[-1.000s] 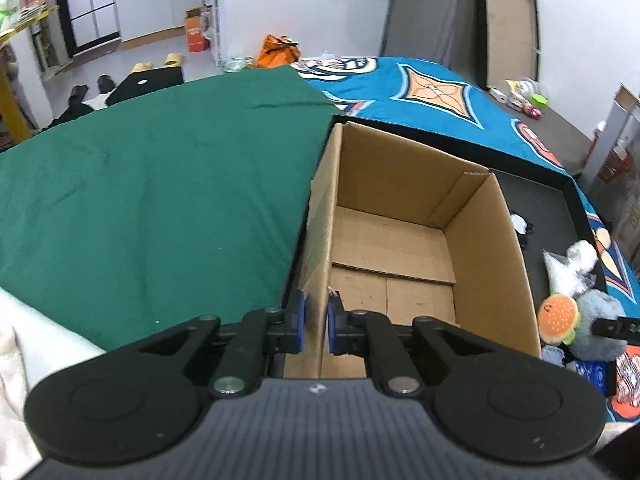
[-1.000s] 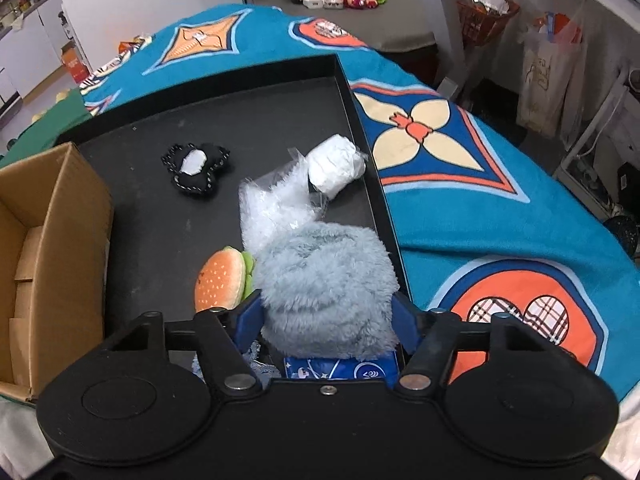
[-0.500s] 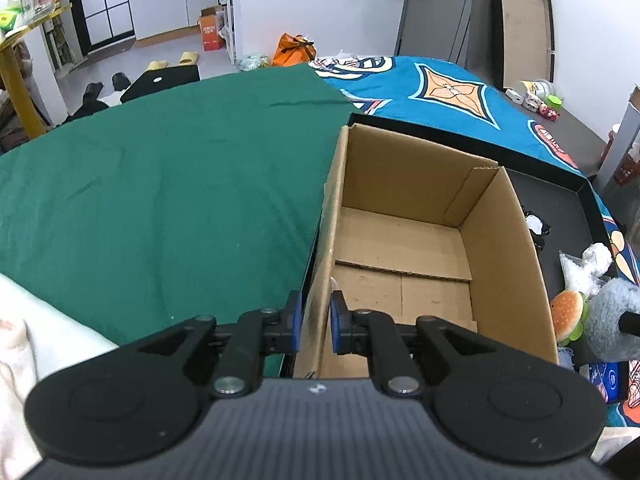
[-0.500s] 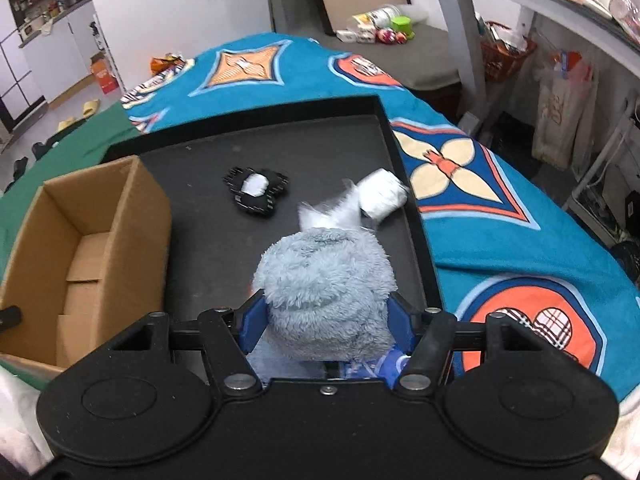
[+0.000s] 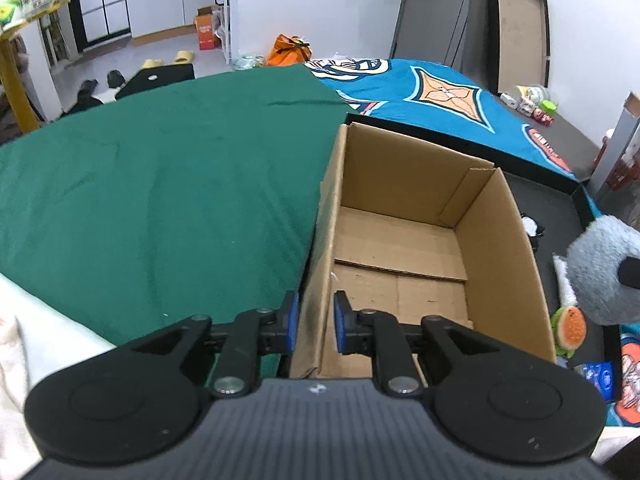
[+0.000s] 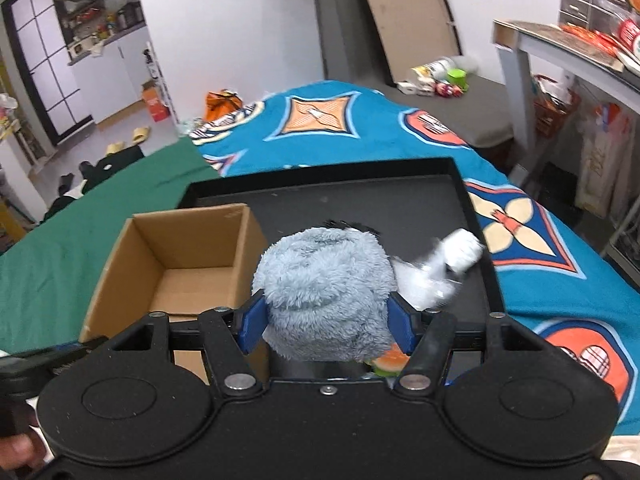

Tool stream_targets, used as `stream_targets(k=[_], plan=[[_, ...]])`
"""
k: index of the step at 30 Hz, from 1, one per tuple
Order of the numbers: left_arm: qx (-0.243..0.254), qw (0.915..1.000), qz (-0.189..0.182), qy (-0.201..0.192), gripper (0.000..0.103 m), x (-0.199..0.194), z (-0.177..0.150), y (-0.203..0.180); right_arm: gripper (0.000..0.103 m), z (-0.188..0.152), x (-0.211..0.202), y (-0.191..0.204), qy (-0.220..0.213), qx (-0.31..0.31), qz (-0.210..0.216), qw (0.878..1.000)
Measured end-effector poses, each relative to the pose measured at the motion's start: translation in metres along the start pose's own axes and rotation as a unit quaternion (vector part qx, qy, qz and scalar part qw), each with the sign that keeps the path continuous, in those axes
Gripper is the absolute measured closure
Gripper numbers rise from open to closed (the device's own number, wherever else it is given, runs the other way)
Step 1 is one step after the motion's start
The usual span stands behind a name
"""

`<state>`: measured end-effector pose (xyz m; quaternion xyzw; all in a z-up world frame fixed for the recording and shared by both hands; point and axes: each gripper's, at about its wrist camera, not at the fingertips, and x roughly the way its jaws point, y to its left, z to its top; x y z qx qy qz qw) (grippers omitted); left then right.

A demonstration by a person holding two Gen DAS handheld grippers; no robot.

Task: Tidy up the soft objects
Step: 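Lift the grey plush with the right gripper and carry it over the box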

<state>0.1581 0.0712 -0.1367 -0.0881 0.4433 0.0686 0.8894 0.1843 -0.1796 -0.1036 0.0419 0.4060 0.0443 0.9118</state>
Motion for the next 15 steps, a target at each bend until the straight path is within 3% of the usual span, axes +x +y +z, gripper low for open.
stream_targets(k=[15], plan=[[-0.011,0.9997,-0.023,-0.004,0.093,0.009,0.002,0.007,0.042,0.012,-0.002,0.048,-0.014,-0.027,0.062,0.998]])
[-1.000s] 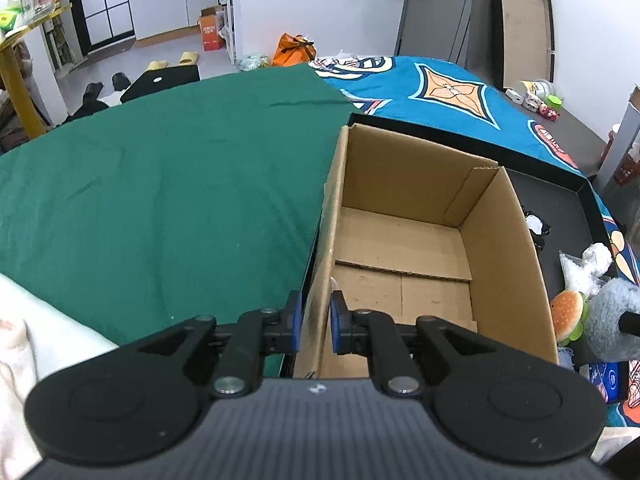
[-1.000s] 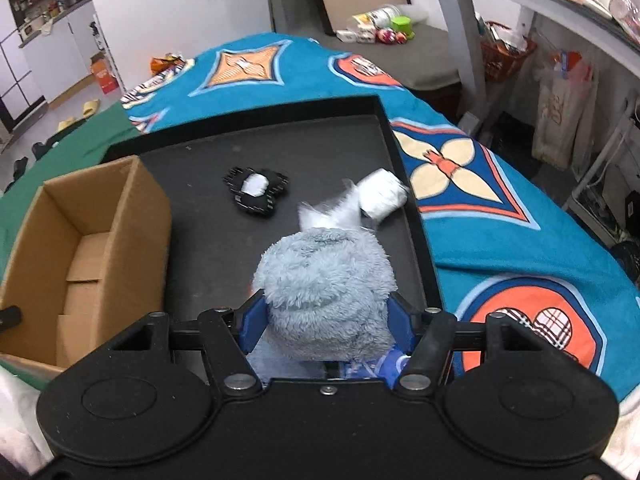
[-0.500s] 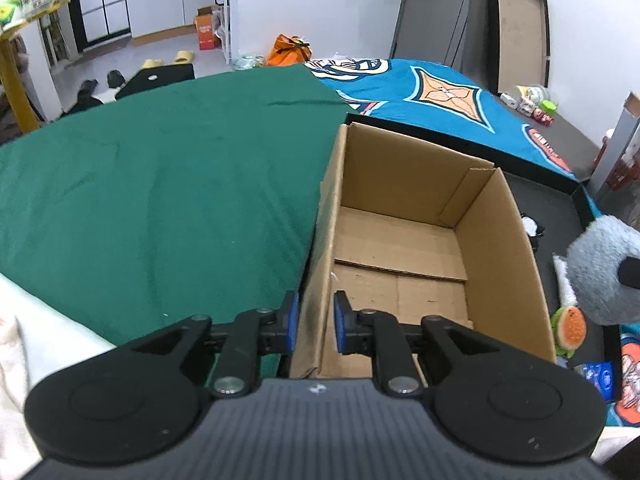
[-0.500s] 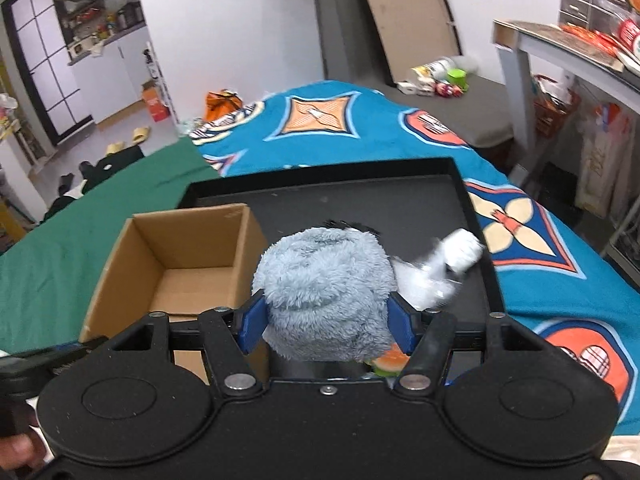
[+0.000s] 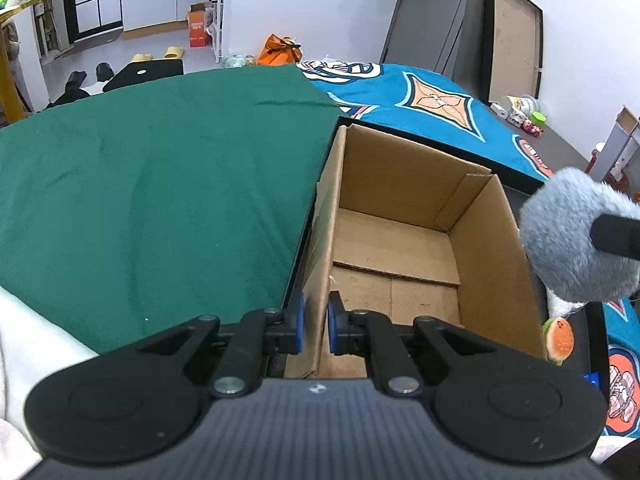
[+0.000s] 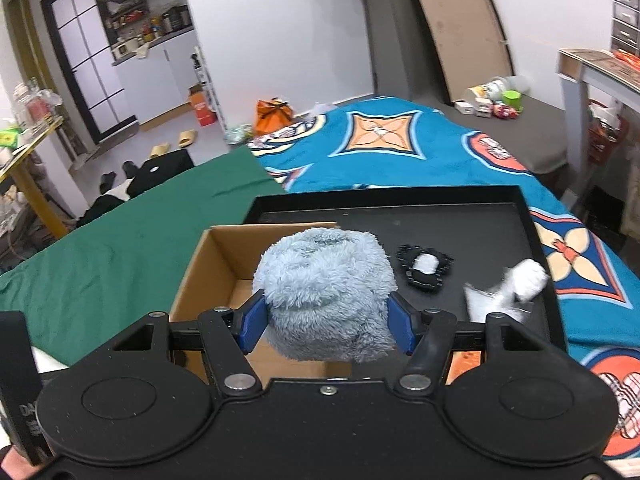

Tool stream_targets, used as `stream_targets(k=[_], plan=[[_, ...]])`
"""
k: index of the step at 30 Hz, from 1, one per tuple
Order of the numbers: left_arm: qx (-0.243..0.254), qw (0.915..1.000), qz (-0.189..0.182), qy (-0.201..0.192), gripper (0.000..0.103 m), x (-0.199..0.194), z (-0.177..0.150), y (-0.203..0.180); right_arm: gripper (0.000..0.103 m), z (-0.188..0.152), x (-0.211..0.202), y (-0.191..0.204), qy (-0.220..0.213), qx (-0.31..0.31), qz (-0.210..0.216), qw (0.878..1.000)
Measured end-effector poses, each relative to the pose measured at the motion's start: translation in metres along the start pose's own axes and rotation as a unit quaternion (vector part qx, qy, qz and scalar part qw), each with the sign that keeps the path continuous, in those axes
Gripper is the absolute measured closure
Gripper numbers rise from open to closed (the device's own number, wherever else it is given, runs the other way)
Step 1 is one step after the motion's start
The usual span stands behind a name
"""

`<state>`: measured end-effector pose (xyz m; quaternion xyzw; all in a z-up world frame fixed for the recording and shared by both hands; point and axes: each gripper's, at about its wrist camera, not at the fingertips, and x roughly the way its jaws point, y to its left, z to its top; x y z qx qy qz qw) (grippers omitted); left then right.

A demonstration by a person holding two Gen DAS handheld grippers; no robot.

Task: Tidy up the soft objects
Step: 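Lift the grey plush with the right gripper and carry it over the box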

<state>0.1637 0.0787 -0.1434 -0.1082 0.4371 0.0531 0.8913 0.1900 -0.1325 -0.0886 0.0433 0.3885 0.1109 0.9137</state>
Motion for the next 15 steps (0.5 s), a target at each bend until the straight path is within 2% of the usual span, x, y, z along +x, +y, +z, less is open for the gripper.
stream_targets(k=[12,14,15], plan=[[-0.007,0.9999,0.006,0.007,0.093,0.005,0.002,0.001,0.042,-0.002,0.029,0.033,0.026,-0.019,0.044,0.998],[-0.010,0.9999,0.005,0.008,0.092,0.005,0.002,0.003,0.038,-0.002,0.033,0.039,0.023,-0.017,0.060,0.998],[-0.012,0.9999,0.005,0.008,0.092,0.006,0.003,0.003,0.033,-0.001,0.034,0.042,0.019,-0.013,0.072,0.997]])
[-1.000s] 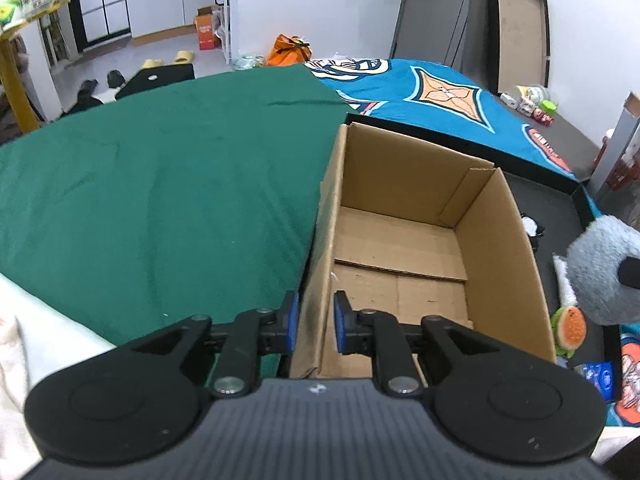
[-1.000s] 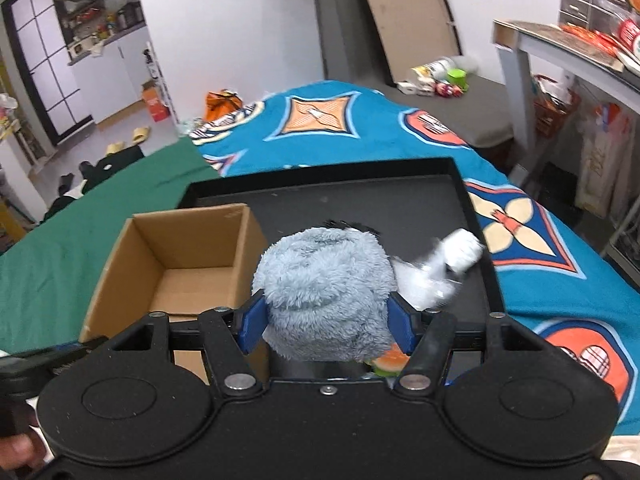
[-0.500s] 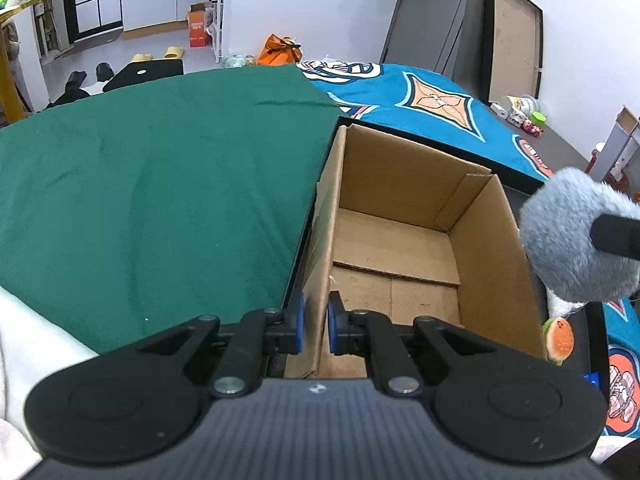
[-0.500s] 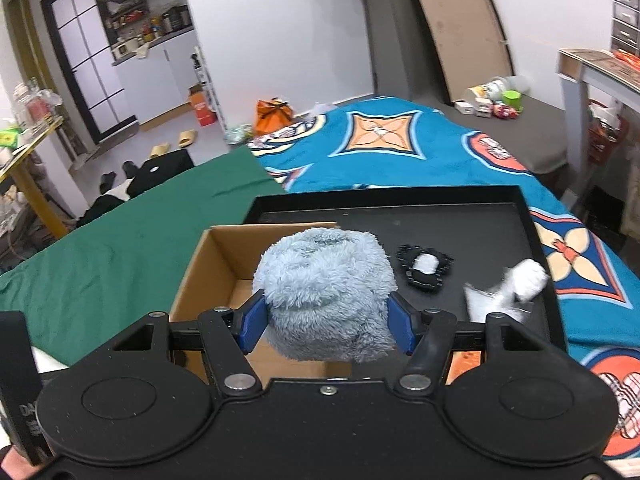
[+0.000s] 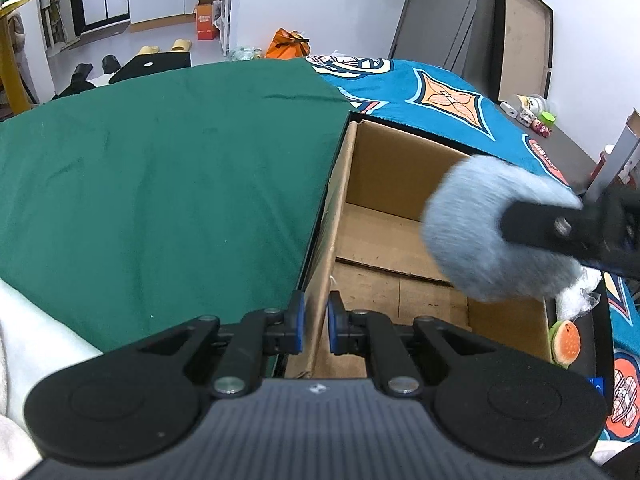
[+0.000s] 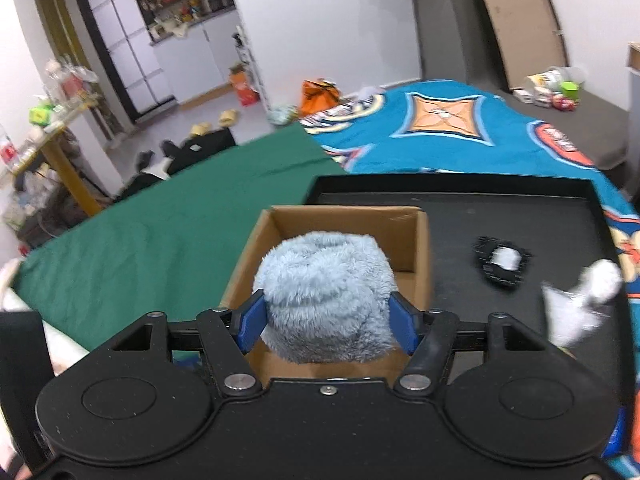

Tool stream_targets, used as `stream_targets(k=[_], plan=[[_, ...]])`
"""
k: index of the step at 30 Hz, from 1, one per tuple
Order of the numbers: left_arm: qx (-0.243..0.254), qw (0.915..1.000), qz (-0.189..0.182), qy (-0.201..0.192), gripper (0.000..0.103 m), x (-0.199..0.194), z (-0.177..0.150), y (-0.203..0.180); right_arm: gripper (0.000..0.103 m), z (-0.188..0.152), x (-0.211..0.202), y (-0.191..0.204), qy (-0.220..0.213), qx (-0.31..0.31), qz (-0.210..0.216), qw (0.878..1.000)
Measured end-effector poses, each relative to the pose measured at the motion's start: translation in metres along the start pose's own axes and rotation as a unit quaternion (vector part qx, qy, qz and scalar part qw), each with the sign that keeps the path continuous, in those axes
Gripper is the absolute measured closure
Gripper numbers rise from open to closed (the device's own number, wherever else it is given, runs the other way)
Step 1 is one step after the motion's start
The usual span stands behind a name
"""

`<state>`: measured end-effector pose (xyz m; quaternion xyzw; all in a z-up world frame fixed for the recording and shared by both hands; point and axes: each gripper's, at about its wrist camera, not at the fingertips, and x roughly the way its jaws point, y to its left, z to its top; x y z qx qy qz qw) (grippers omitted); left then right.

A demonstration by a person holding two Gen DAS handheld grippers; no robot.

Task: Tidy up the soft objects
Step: 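Lift the grey plush with the right gripper and carry it over the box, then open the right gripper to drop the grey plush into the box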

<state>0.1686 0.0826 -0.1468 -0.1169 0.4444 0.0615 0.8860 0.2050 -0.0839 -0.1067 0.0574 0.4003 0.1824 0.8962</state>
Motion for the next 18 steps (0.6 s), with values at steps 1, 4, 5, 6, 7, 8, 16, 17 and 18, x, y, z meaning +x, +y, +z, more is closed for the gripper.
stream_targets(k=[1,4,5,6,7,8,16,17,18], plan=[[-0.001,1.0000,-0.001,0.001,0.092,0.000,0.000,0.000,0.027,0.001,0.000,0.002,-0.004,0.001,0.010,1.000],[-0.002,1.0000,0.000,0.003,0.092,0.001,0.001,0.002,0.021,0.003,0.000,0.007,-0.007,-0.003,0.017,1.000],[-0.001,1.0000,0.002,0.003,0.091,0.001,0.001,0.002,0.021,0.003,-0.001,0.008,-0.004,-0.004,0.015,1.000],[-0.001,1.0000,0.002,0.002,0.091,0.000,0.000,0.001,0.021,0.003,-0.002,0.006,-0.001,-0.001,0.015,1.000],[0.000,1.0000,0.004,0.002,0.091,0.000,0.001,0.001,0.021,0.003,-0.003,0.005,0.001,0.003,0.015,1.000],[0.000,1.0000,0.005,0.003,0.090,0.000,0.001,0.000,0.021,0.002,-0.006,0.002,0.002,0.007,0.014,1.000],[-0.001,1.0000,0.004,0.006,0.079,-0.004,0.002,0.000,0.022,-0.003,-0.021,-0.013,0.004,0.014,-0.016,1.000],[0.000,1.0000,0.004,0.006,0.073,-0.004,0.002,0.000,0.022,-0.004,-0.022,-0.015,0.003,0.014,-0.020,1.000],[0.001,1.0000,0.004,0.007,0.070,-0.005,0.002,0.000,0.022,-0.005,-0.025,-0.018,0.003,0.015,-0.026,1.000]])
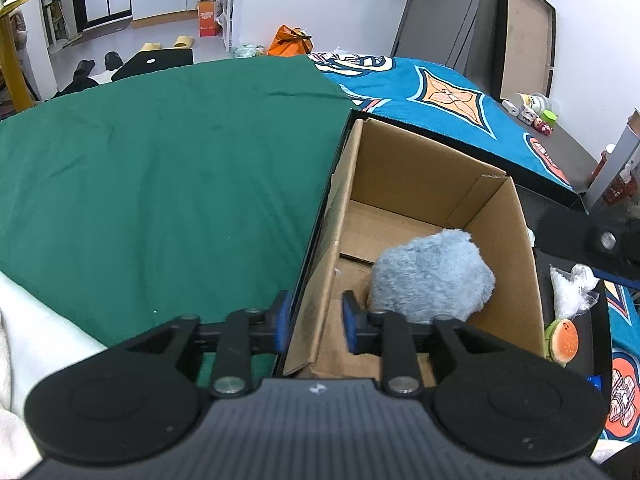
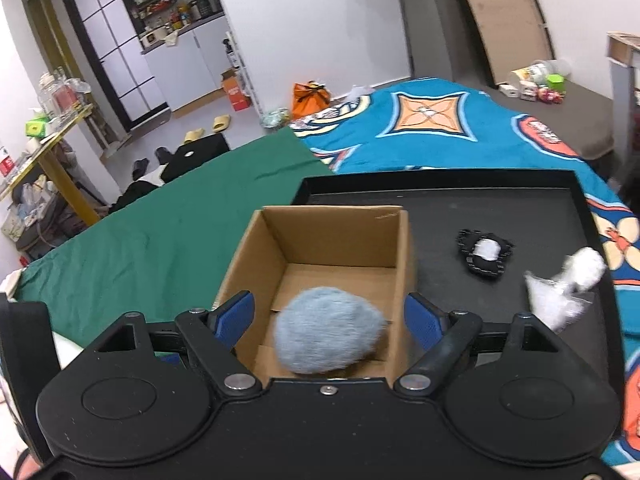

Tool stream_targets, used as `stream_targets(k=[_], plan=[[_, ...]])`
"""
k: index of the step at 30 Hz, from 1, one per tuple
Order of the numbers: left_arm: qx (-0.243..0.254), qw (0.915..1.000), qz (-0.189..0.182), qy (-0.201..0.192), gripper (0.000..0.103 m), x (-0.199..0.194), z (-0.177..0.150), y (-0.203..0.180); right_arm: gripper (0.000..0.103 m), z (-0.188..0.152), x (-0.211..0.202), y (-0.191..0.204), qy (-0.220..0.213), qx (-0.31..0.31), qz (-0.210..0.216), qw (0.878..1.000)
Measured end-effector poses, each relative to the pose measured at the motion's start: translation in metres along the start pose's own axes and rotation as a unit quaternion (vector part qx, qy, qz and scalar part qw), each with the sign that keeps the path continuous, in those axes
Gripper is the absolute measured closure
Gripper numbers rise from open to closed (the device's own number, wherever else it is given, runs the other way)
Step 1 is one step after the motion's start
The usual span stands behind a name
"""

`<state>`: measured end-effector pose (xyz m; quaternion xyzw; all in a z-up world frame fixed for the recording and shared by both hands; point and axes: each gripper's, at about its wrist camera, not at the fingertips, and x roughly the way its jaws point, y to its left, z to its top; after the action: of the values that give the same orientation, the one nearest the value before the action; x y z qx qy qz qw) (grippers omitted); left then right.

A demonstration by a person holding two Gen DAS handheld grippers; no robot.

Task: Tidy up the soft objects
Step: 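Open the right gripper to drop the grey plush into the box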

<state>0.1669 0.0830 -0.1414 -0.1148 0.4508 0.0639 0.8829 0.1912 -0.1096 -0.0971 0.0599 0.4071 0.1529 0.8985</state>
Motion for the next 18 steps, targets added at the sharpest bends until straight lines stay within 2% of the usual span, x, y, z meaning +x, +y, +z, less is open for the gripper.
stream_targets(k=[4,10,18], plan=[[0.011,0.9999,0.000,-0.002,0.052,-0.005,-0.001,-0.005,0.022,-0.005,-0.005,-0.014,0.003,0.010,-0.021,1.000],[0.030,0.9995,-0.005,0.004,0.037,-0.008,-0.004,-0.013,0.021,-0.014,-0.008,-0.038,0.013,0.019,-0.052,0.998],[0.052,0.9985,0.011,0.010,0.033,-0.007,-0.006,-0.023,0.016,-0.031,-0.005,-0.076,0.051,0.051,-0.114,0.991]])
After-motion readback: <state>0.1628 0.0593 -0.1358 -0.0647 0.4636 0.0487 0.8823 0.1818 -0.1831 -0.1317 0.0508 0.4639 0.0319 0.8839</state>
